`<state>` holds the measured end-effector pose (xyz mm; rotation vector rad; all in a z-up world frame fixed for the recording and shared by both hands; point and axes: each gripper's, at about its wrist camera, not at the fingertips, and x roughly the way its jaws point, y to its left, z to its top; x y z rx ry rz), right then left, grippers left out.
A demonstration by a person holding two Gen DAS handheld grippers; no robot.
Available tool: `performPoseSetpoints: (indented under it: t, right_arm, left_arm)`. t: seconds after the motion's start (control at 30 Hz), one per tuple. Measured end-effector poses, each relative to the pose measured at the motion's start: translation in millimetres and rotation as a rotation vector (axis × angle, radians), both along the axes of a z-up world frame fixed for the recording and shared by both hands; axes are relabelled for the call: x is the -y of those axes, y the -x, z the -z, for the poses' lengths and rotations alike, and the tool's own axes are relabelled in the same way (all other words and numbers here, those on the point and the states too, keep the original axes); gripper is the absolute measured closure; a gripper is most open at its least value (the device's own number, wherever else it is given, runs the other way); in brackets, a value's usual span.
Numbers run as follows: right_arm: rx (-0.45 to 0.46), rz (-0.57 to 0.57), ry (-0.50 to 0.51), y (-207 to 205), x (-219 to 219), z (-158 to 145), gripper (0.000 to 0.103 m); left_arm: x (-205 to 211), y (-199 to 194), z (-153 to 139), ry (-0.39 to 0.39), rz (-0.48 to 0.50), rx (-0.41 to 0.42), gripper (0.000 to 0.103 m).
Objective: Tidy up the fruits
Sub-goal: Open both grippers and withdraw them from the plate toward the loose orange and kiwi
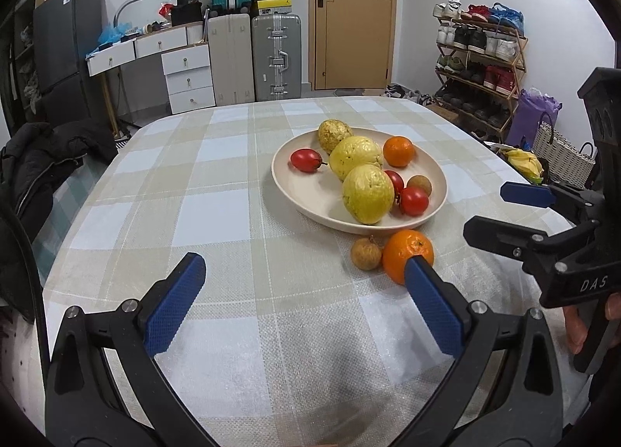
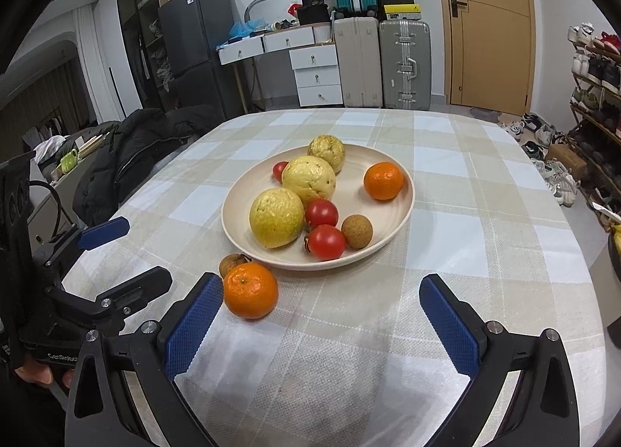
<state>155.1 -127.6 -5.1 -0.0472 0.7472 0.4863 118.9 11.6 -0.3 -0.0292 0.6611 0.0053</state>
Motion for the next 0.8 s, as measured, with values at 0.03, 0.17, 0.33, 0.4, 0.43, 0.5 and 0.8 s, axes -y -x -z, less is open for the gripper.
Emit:
performPoseSetpoints:
  t: [0.03,0.17,0.33,0.4,0.43,0.5,0.8]
  right_arm:
    - [-0.003,-0.002,0.001,0.0,-1.0,0.7,0.000]
    - [-0.012,-0.010,0.019,-0.4,-5.6,3.4,0.000]
    - [-0.026,-0.018,0.028,-0.5,-11.6,8.1,0.000]
    - [-0.029,-0.022,0.037,-0.4,-14.0,10.3,0.000]
    - [-0.029,-0.022,0.042,-0.3,-14.9,11.0,0.000]
    - [-0.031,-0.023,0.050,-0.4,-16.4,12.9,0.000]
    - [-0.125,-0.022,0.084,-9.6,-25.2,27.4,0.000]
  left_arm:
    - [-0.6,-1.2,0.4,0.001,0.002,-0.002,0.001]
    - [-3.6,-2.7,1.0,0.015,-0.004,0.002,0.001]
    - [-6.6,-3.5,1.1,0.028,-0.009,0.004,0.001]
    - [-7.9,-3.5,1.3,0.028,-0.020,0.004,0.001]
    - [-8.7,-3.3,1.3,0.031,-0.022,0.005,0.001]
    - [-10.1,-2.8,1.0,0.036,-0.027,0.008,0.001]
    - [-12.7,-2.2,0.5,0.042,-0.032,0.016,0.001]
